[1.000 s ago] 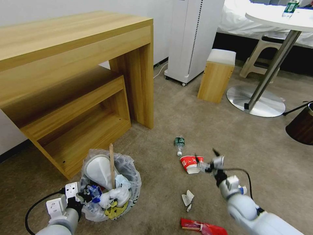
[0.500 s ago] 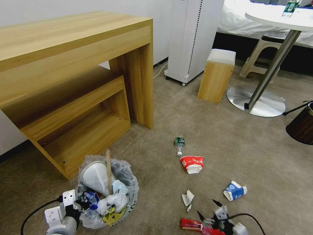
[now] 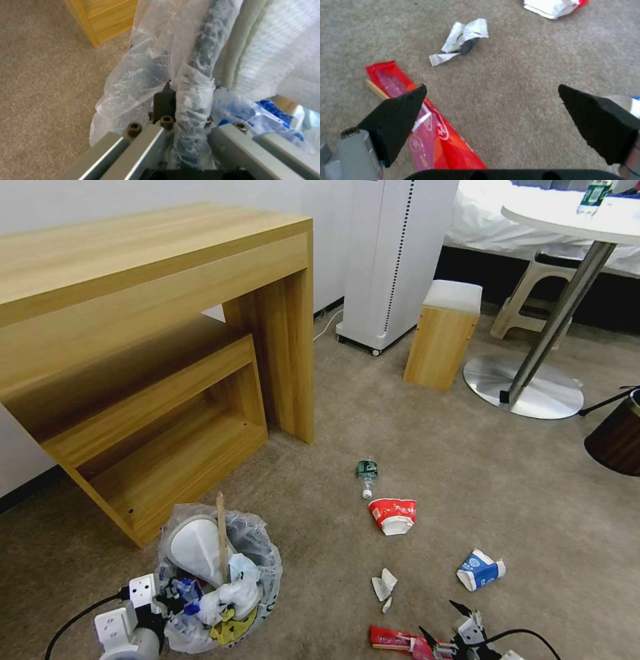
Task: Pick up the trash bin and place the garbage on the floor into it.
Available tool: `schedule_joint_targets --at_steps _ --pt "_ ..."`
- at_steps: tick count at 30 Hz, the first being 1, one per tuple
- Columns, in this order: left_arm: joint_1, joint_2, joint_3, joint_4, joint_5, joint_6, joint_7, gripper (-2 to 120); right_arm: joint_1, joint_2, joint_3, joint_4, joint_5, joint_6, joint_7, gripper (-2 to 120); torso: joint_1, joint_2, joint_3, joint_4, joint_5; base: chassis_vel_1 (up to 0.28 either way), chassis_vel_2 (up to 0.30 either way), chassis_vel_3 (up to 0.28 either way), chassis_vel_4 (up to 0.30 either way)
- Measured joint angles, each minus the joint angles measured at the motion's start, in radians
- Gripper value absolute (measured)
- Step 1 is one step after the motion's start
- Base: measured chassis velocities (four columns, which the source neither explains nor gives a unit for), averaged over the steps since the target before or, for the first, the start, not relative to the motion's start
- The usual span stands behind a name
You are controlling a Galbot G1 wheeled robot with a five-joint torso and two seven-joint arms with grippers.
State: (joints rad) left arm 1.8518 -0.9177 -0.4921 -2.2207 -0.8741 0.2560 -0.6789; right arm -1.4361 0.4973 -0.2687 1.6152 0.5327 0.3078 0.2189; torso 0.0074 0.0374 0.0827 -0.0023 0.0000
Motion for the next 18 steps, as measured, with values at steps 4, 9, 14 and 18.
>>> schedule_joint_targets --at_steps 4,9,14,18 --pt "-0.002 0.002 -0.001 0.003 -0.001 0.0 -0.001 0 0.028 0.006 -0.009 -0.072 0.002 0.07 -0.113 100 0.0 0.0 0.0 0.0001 -0.0002 0.0 0.0 0.0 0.0" --pt "-0.005 -0.003 0.0 0.01 -0.001 -0.002 -0.001 0 0.086 0.031 -0.052 -0.169 -0.007 0.137 -0.305 100 0.0 0.0 0.0 -0.0001 0.0002 0.0 0.0 0.0 0.0" --pt "-0.009 -0.013 0.003 0.019 0.008 -0.003 0.0 0 0.143 0.041 -0.092 -0.209 -0.027 0.134 -0.328 100 0.0 0.0 0.0 0.0001 0.0003 0.0 0.0 0.0 0.0" --pt "-0.009 -0.016 0.003 0.024 0.013 -0.003 0.003 0 0.156 0.028 -0.094 -0.223 -0.023 0.125 -0.337 100 0.0 0.0 0.0 0.0001 -0.0001 0.0 0.0 0.0 0.0"
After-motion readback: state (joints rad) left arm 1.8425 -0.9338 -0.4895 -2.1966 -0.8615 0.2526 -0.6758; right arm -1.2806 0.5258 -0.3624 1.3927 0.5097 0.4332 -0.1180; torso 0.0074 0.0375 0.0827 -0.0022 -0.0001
